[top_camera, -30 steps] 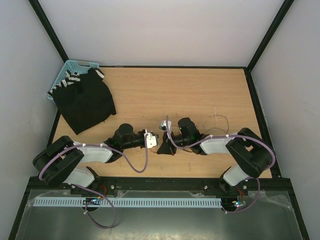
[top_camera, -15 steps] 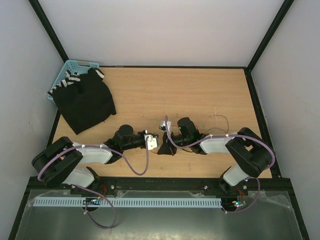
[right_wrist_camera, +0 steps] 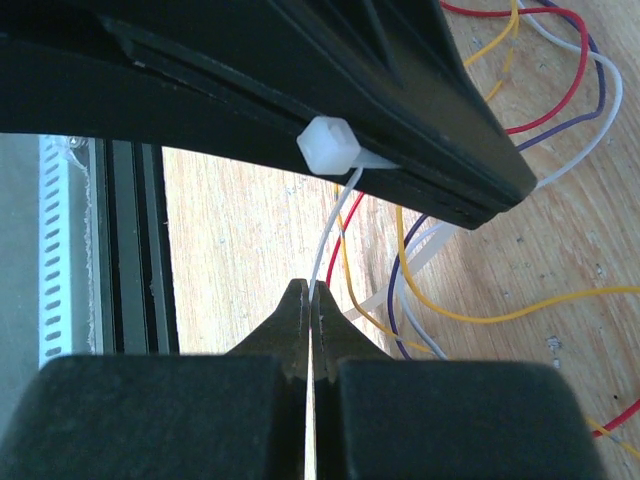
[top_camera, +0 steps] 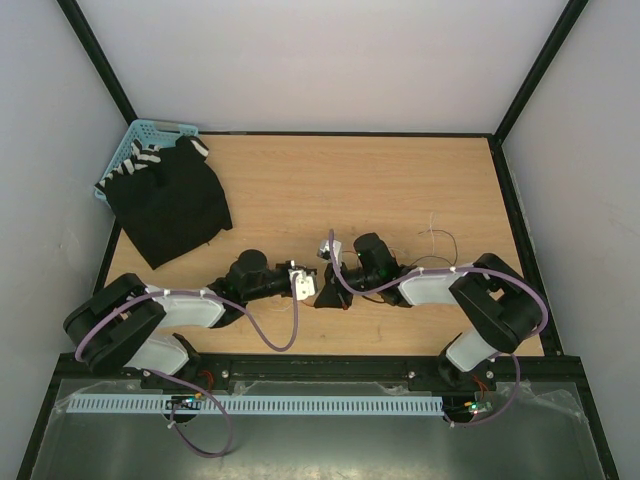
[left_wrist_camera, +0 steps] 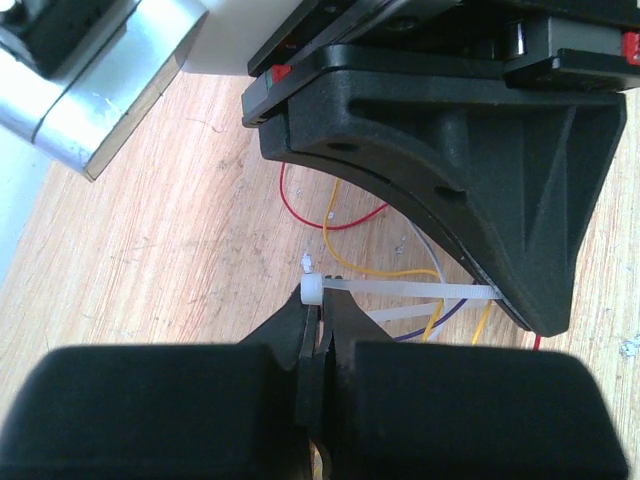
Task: Zip-tie the wires
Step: Tie the cable at the center of the board.
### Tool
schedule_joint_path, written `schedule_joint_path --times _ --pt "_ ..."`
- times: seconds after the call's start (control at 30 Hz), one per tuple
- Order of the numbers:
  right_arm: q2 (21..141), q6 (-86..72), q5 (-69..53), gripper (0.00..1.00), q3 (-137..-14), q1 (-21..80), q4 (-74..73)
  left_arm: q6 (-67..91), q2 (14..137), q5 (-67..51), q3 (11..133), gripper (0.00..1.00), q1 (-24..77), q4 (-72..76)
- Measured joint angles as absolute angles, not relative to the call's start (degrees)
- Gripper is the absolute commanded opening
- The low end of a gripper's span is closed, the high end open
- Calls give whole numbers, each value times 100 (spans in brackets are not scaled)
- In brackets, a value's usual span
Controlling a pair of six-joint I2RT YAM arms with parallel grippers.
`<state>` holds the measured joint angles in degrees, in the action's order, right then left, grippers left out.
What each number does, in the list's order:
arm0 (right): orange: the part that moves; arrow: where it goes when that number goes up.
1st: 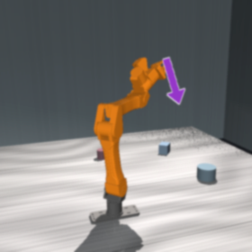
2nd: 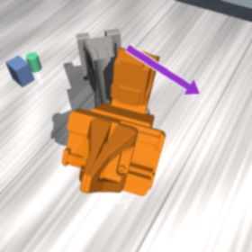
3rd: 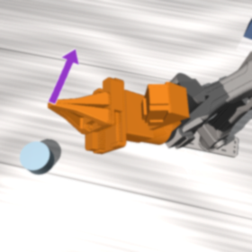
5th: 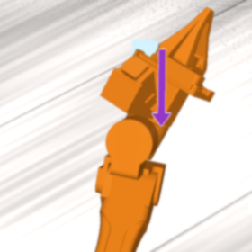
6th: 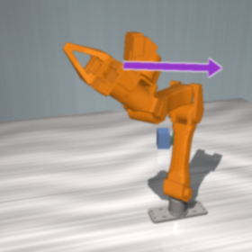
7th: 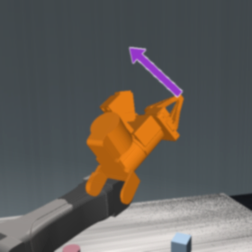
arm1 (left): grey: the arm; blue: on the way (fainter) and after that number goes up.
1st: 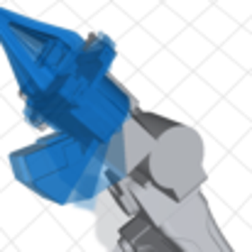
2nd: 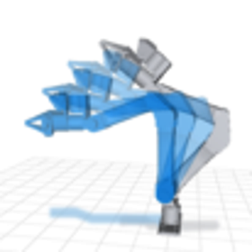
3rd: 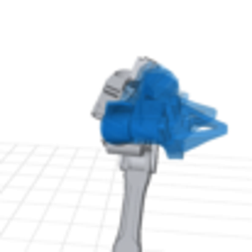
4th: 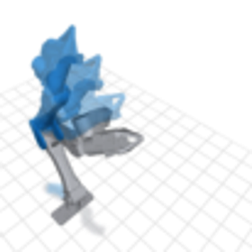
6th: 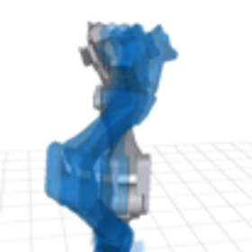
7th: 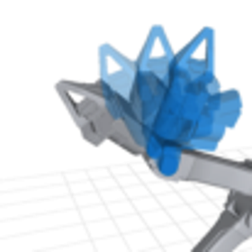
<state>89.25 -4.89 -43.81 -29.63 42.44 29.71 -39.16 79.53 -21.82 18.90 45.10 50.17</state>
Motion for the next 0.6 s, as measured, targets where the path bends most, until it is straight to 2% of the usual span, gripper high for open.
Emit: schedule_joint_path --times 0.6 --pt "8925 -467 -4423 0 -2963 4239 2967 -3916 8055 -1984 1892 0 4547 5015"
